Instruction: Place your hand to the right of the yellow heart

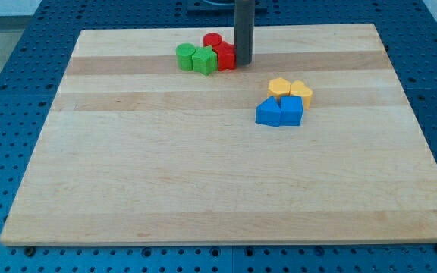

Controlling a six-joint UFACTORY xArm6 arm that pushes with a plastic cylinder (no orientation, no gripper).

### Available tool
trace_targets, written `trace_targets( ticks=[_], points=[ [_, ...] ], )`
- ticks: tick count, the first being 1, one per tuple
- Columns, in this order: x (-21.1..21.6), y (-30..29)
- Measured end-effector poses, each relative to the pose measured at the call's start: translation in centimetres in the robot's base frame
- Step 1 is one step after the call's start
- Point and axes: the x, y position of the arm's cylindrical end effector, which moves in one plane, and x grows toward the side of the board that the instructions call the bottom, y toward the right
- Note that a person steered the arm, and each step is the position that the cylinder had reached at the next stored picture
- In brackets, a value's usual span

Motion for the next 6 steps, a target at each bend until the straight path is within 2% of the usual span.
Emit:
trace_targets(
  ticks=[2,3,5,6],
  points=[
    [0.1,1.7],
    [1.2,5.6],
    [5.0,13.6],
    [7.9,14.8]
  ],
)
